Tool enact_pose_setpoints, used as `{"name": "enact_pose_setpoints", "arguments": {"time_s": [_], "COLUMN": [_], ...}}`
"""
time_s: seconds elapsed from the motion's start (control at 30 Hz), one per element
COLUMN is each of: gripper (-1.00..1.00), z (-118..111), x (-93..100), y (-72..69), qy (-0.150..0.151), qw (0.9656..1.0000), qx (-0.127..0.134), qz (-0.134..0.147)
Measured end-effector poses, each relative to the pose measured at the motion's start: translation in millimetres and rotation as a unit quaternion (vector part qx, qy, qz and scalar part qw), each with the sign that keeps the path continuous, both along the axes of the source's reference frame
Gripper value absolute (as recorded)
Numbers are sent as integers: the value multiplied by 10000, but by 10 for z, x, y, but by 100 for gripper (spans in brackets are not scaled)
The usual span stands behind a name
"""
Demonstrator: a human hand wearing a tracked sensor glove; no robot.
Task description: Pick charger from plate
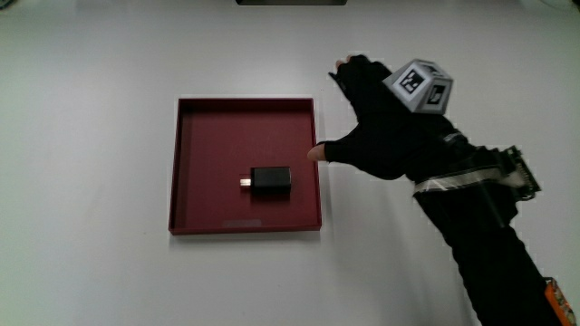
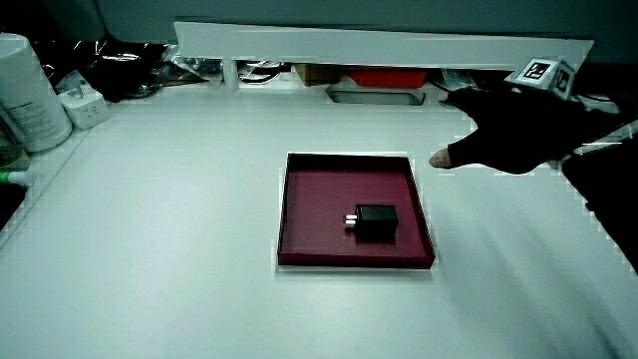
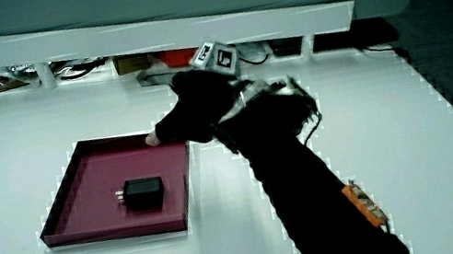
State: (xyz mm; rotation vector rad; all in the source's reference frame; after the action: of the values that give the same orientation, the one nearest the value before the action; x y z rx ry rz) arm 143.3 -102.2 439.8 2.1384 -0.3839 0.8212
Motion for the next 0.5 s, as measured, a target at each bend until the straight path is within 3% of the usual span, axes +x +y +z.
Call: {"name": "enact_pose_setpoints", "arguments": {"time_s": [0.03, 0.1, 0.37, 0.43, 0.47, 0.5], "gripper": [0, 0, 0, 0, 0, 0], "z": [-206, -65, 189, 283, 304, 382], "x": [-99, -135, -372, -423, -460, -480], "y": [52, 71, 183, 210, 227, 236], "qy": [353, 574, 419, 571, 461, 640], "qw": [9975, 9968, 9984, 9976, 9981, 9970], "qx": [612, 557, 231, 234, 176, 178], "qz": [0, -46, -290, -319, -375, -388]}}
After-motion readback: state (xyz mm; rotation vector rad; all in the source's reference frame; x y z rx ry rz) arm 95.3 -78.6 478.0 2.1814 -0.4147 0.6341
